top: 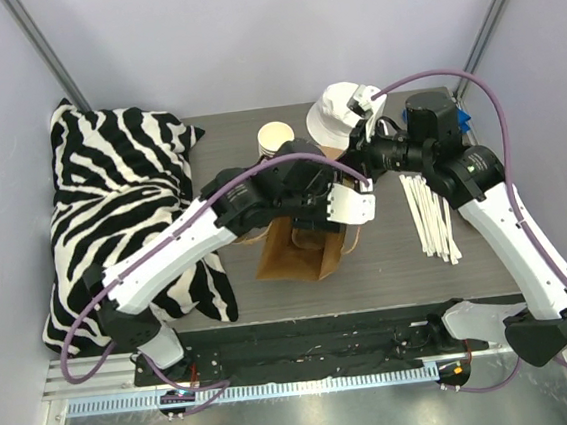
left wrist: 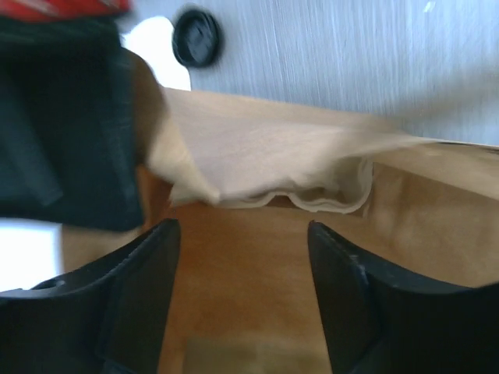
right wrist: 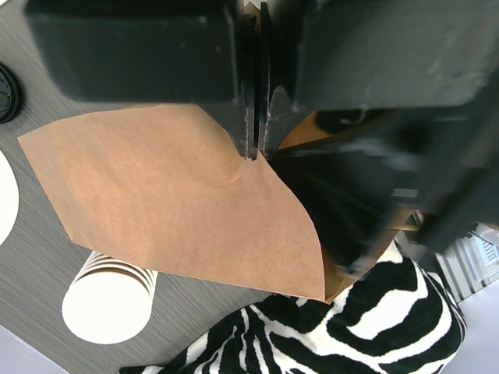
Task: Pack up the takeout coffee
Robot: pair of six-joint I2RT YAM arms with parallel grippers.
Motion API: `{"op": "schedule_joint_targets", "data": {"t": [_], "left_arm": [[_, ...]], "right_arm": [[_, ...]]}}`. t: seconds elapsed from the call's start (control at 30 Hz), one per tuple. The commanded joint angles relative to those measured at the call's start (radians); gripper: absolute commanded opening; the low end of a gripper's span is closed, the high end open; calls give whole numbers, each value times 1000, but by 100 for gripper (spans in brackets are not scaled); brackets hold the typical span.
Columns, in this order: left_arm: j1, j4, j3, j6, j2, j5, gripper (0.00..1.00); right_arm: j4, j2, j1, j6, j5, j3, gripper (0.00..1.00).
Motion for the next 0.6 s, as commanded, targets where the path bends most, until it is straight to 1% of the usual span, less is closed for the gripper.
{"op": "schedule_joint_targets", "data": {"t": [0.0,0.03,0.13,0.2,0.33,0.43,0.57], "left_arm": [[-42,61,37,-45,-136,34,74],[-45,57,61,-56,-144,37,75],[-45,40,100,-102,-182,139,82],[-45,84,97,-152,-219,173,86],[-45,152,113,-246,-279,230,88],[-43,193,129,-303,-302,216,89],[-27,254,121,-367,-339,134,90]], "right_arm": [[-57,18,-16,14,-21,5,1],[-62,18,-22,15,-27,8,1],[-95,23,-39,15,-58,28,1],[-124,23,-59,14,-78,58,1],[-190,43,-105,23,-122,128,1],[-232,43,-123,38,-159,146,1],[-241,23,-126,94,-208,117,1]]}}
